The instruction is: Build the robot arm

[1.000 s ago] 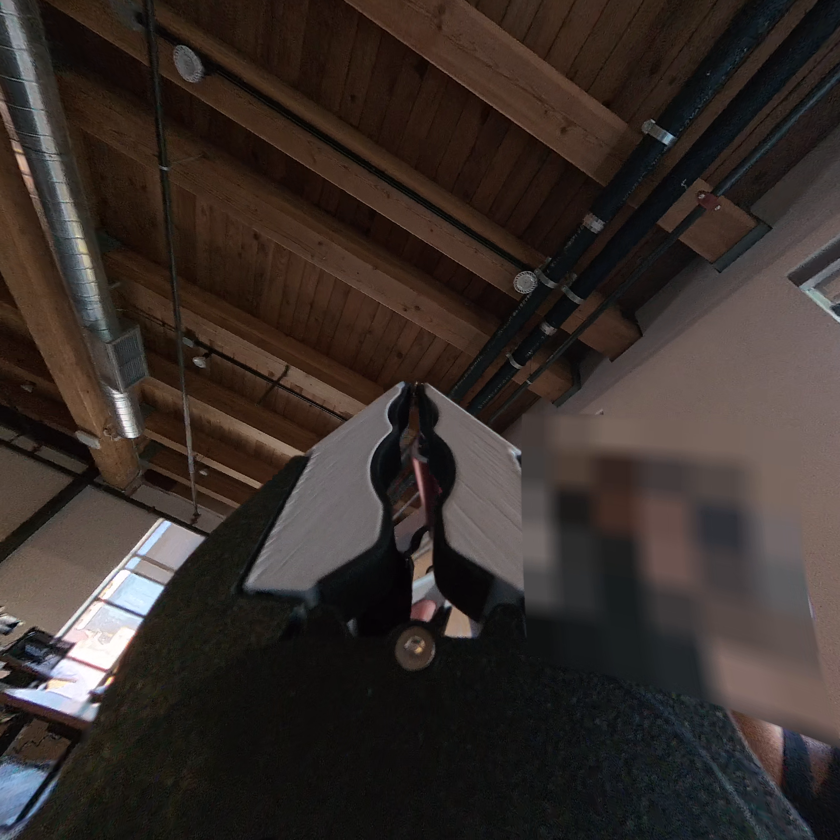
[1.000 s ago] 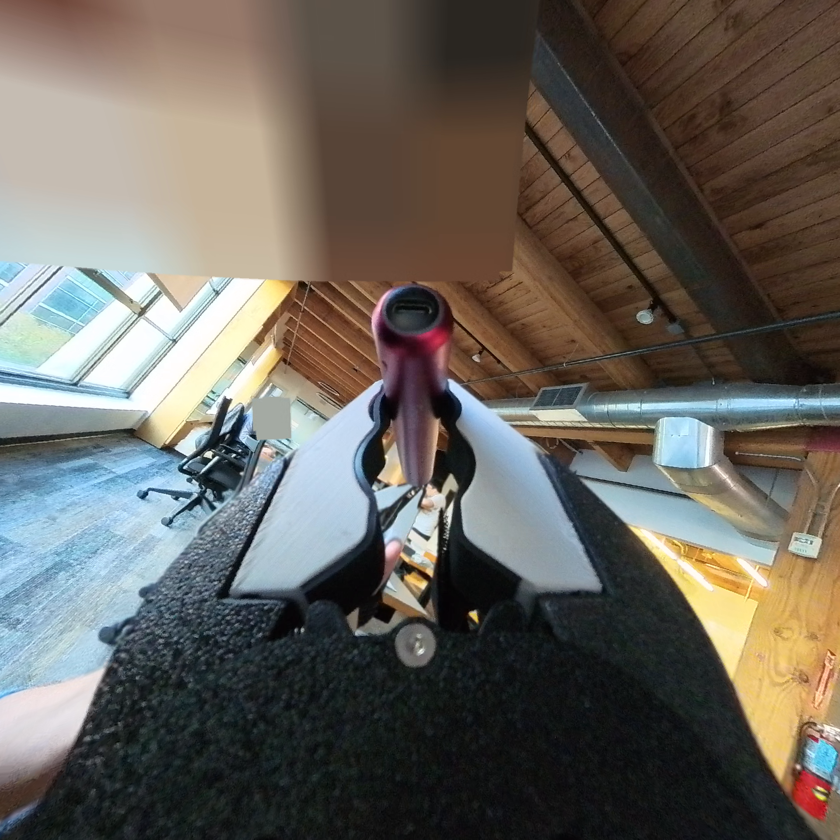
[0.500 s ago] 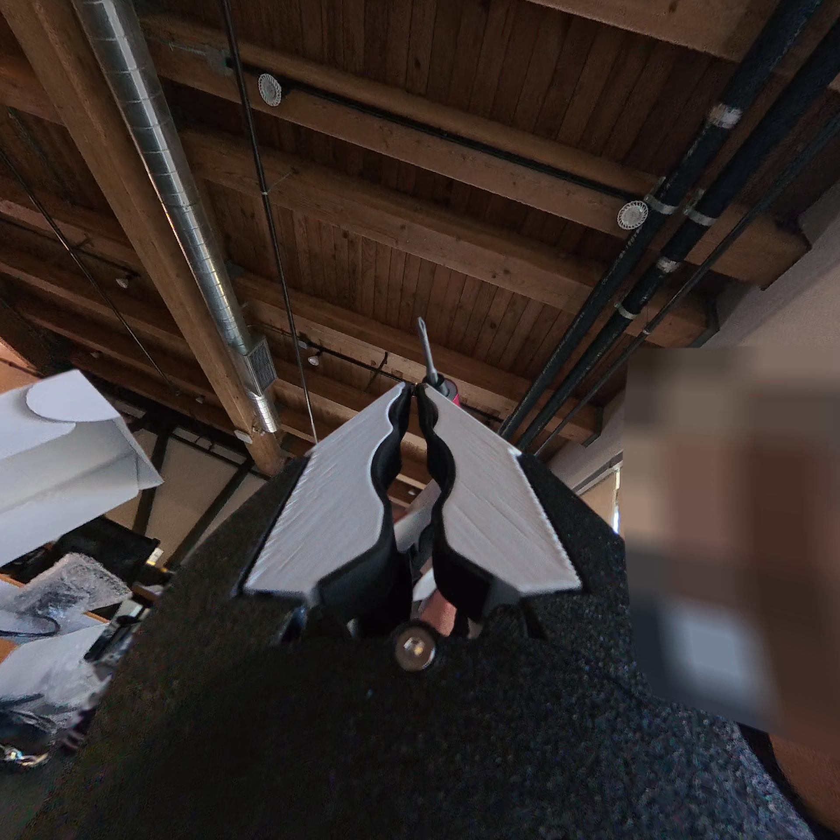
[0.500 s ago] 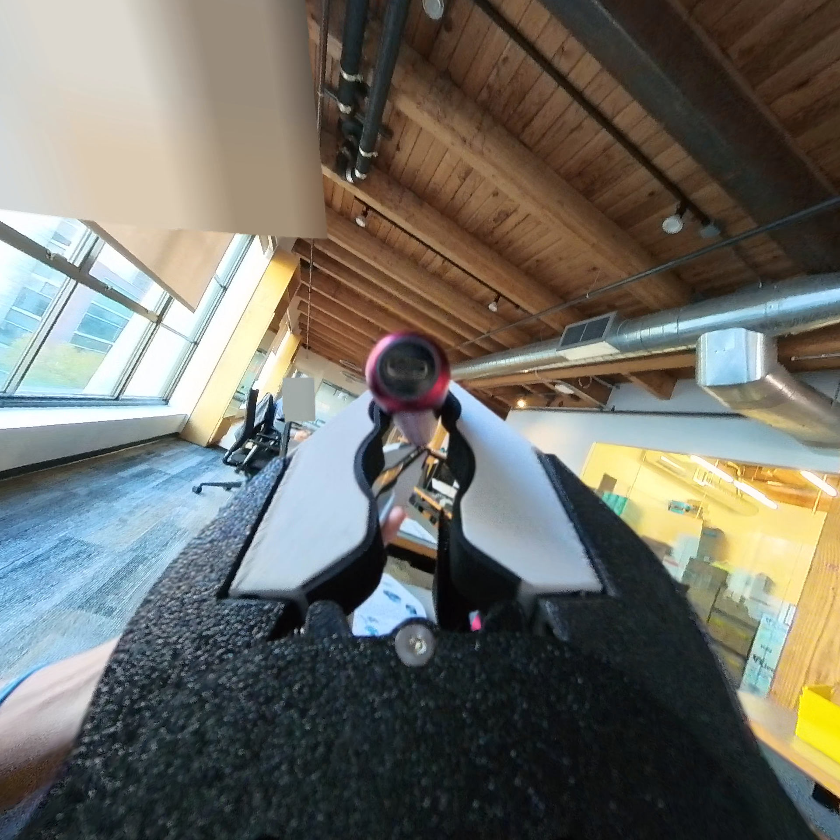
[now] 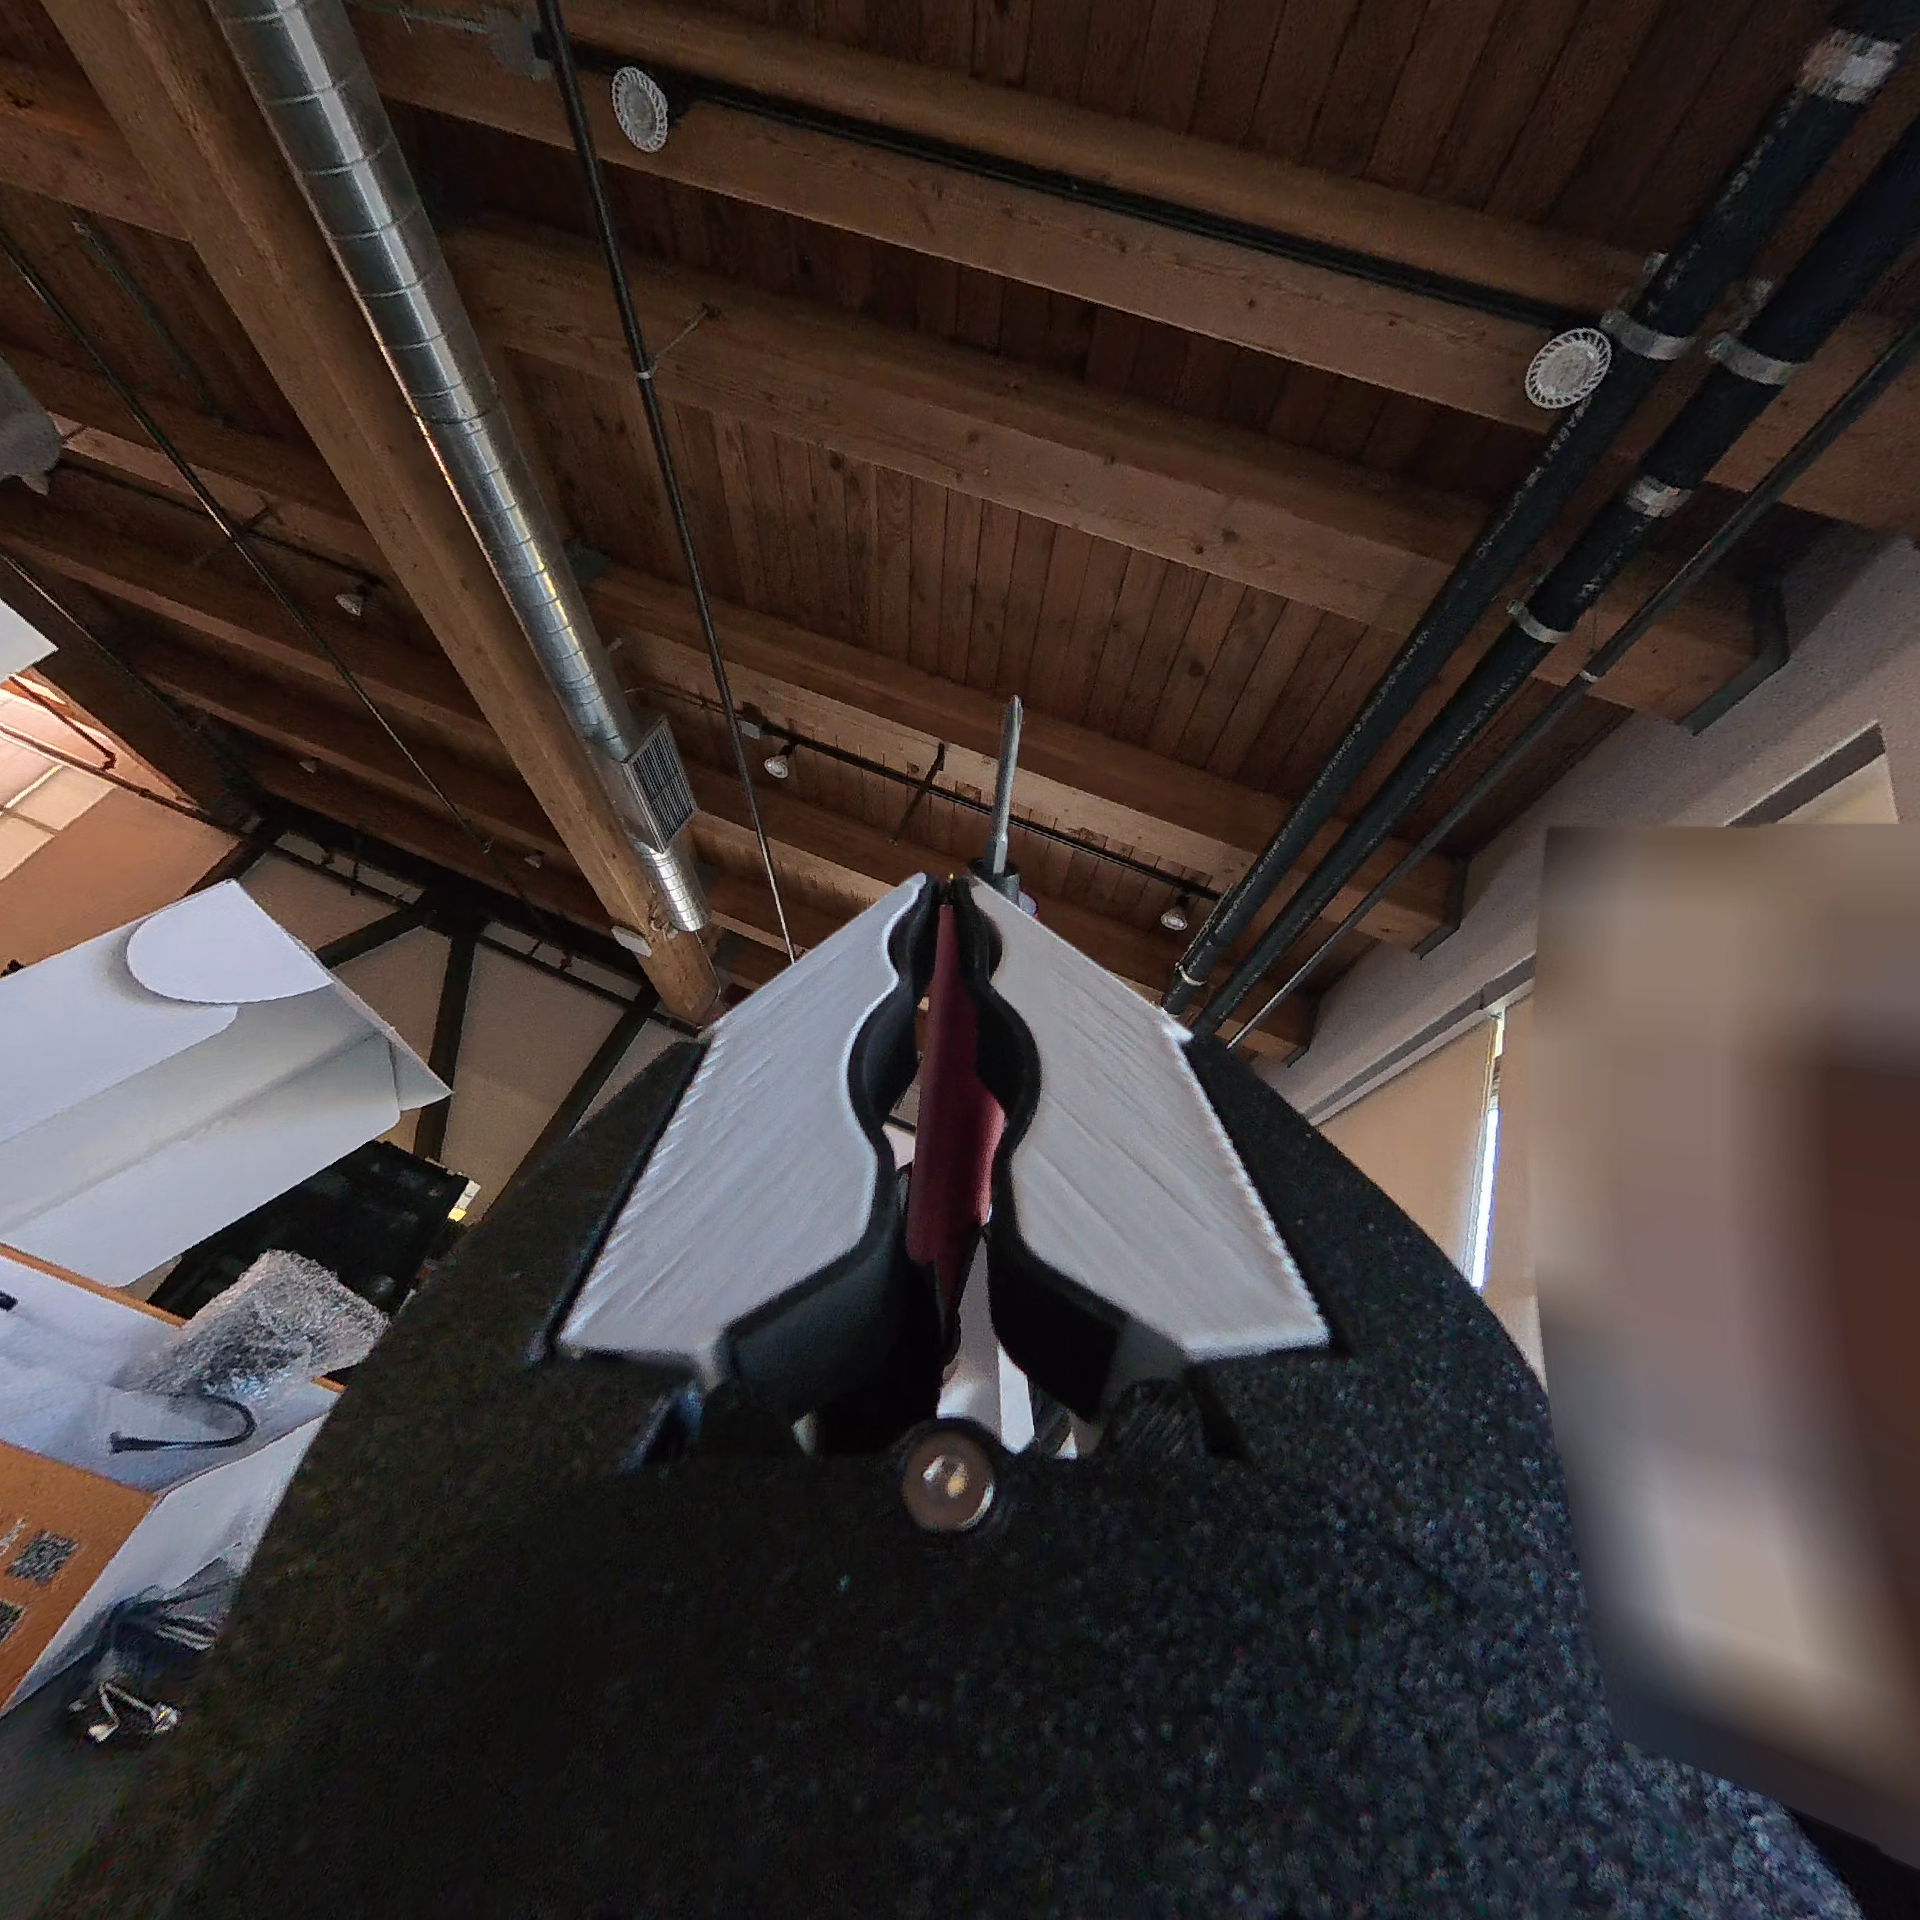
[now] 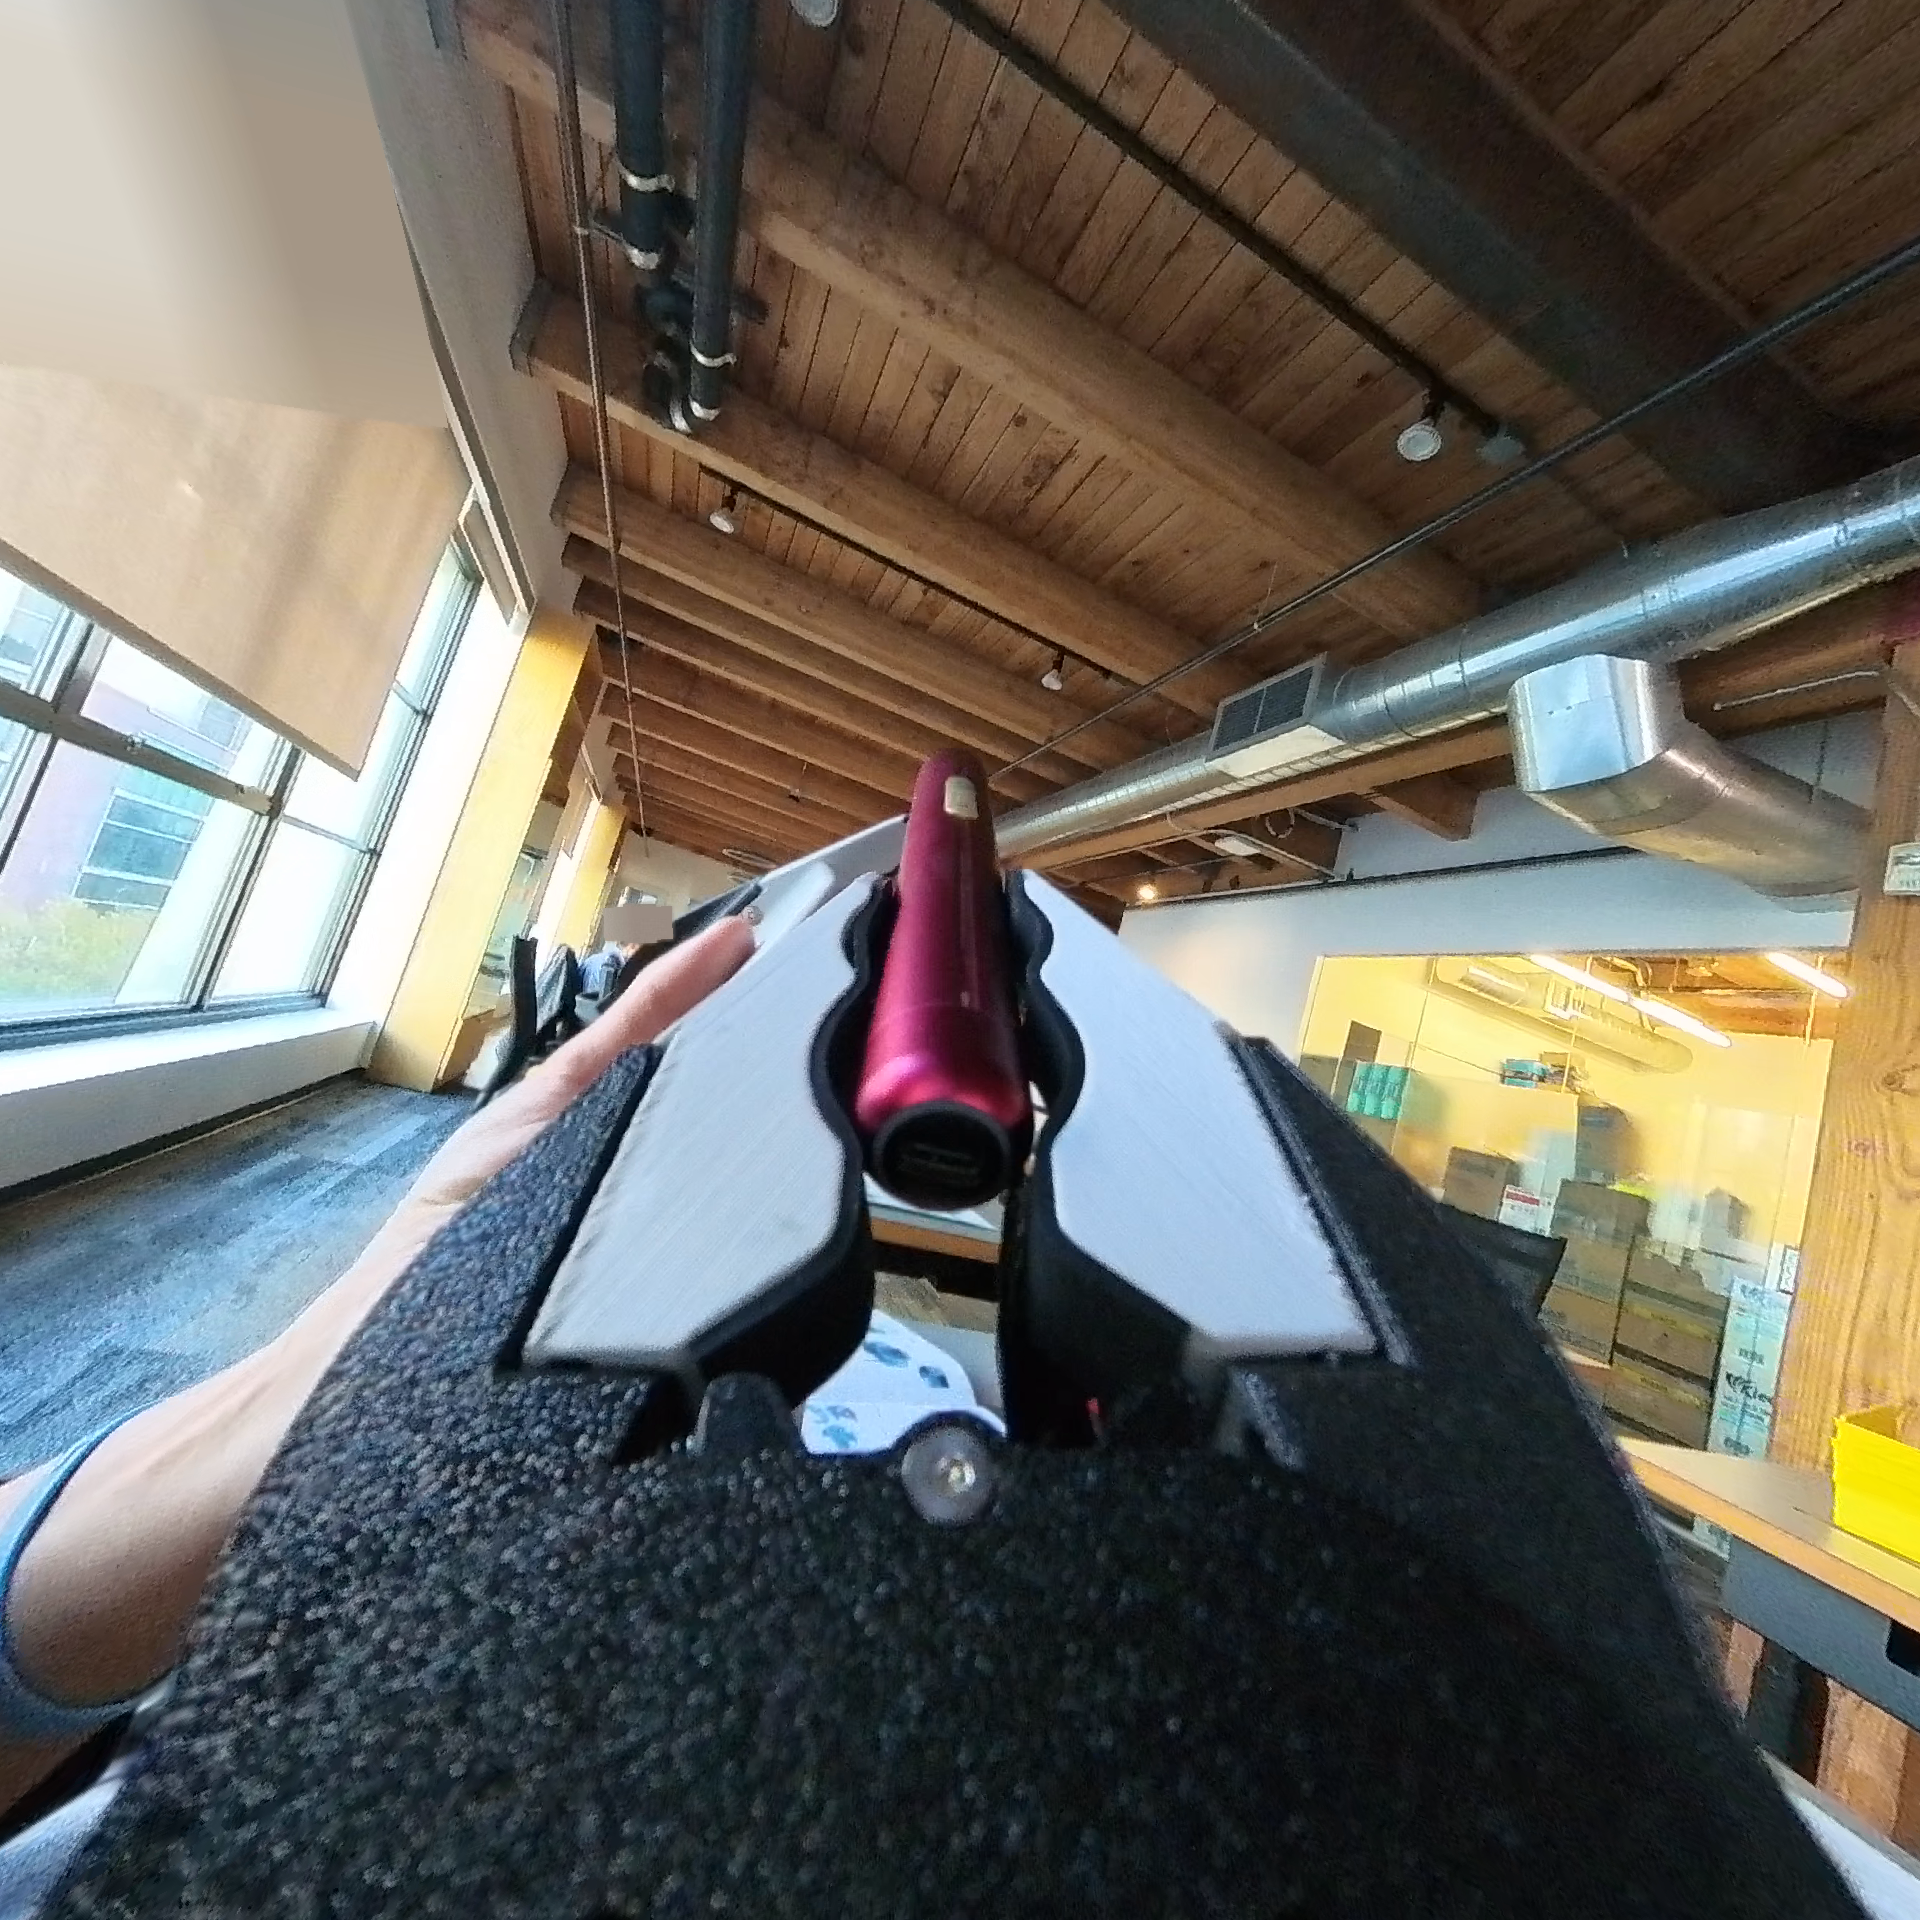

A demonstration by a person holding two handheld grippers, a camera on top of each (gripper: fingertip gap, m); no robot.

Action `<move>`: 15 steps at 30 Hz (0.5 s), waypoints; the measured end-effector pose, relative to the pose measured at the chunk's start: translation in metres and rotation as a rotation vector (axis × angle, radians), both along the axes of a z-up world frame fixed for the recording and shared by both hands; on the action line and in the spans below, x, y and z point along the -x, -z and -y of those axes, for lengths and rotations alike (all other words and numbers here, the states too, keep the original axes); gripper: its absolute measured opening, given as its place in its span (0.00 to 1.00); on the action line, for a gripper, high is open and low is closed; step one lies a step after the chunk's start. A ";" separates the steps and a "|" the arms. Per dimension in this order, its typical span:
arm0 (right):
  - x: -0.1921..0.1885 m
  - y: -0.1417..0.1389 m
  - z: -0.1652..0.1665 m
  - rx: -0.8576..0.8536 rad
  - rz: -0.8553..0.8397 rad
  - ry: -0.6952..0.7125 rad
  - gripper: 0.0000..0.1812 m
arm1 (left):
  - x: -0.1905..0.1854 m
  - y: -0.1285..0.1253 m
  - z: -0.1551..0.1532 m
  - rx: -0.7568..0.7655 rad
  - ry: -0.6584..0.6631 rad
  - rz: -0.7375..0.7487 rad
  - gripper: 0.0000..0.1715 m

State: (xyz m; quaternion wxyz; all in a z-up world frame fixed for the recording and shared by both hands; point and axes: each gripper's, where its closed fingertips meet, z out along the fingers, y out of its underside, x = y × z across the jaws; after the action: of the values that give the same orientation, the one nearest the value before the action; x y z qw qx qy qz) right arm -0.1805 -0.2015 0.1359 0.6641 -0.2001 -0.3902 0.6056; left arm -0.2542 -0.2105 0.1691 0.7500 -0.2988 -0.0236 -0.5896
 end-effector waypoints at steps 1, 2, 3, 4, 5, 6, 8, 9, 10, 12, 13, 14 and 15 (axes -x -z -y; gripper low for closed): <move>-0.001 0.000 0.000 -0.002 -0.009 0.001 0.11 | -0.002 -0.001 -0.001 0.000 0.004 -0.002 0.01; -0.002 -0.001 -0.001 -0.004 -0.017 0.004 0.11 | -0.003 -0.001 -0.001 -0.001 0.010 0.002 0.01; -0.003 -0.001 -0.001 -0.006 -0.024 0.007 0.12 | -0.004 -0.001 -0.002 -0.001 0.016 0.005 0.01; -0.005 -0.002 -0.001 -0.006 -0.037 0.010 0.11 | -0.006 -0.001 -0.003 0.001 0.020 0.005 0.01; -0.007 -0.003 -0.002 -0.004 -0.053 0.015 0.12 | -0.007 -0.002 -0.004 0.002 0.021 0.003 0.01; -0.009 -0.004 -0.003 -0.001 -0.070 0.019 0.12 | -0.008 -0.002 -0.005 0.005 0.020 0.001 0.01; -0.014 -0.007 -0.005 0.007 -0.102 0.018 0.12 | -0.012 -0.002 -0.008 0.011 0.024 -0.005 0.01; -0.016 -0.007 -0.006 0.011 -0.111 0.016 0.11 | -0.013 -0.003 -0.009 0.011 0.025 -0.007 0.01; -0.016 -0.008 -0.007 0.016 -0.113 0.012 0.12 | -0.014 -0.004 -0.010 0.011 0.025 -0.008 0.01; -0.016 -0.007 -0.010 0.021 -0.107 0.006 0.12 | -0.016 -0.006 -0.012 0.014 0.023 -0.013 0.01; -0.017 -0.007 -0.012 0.026 -0.109 0.004 0.12 | -0.017 -0.006 -0.014 0.019 0.019 -0.021 0.01; -0.018 -0.007 -0.014 0.031 -0.113 0.004 0.12 | -0.018 -0.006 -0.015 0.021 0.014 -0.027 0.01; -0.019 -0.007 -0.015 0.035 -0.115 0.000 0.12 | -0.020 -0.007 -0.017 0.022 0.014 -0.029 0.01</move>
State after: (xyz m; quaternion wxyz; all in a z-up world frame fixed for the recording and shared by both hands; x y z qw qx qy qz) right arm -0.1615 -0.1863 0.1434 0.6819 -0.1766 -0.3406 0.6228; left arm -0.2346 -0.1938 0.1758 0.7430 -0.3157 -0.0169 -0.5900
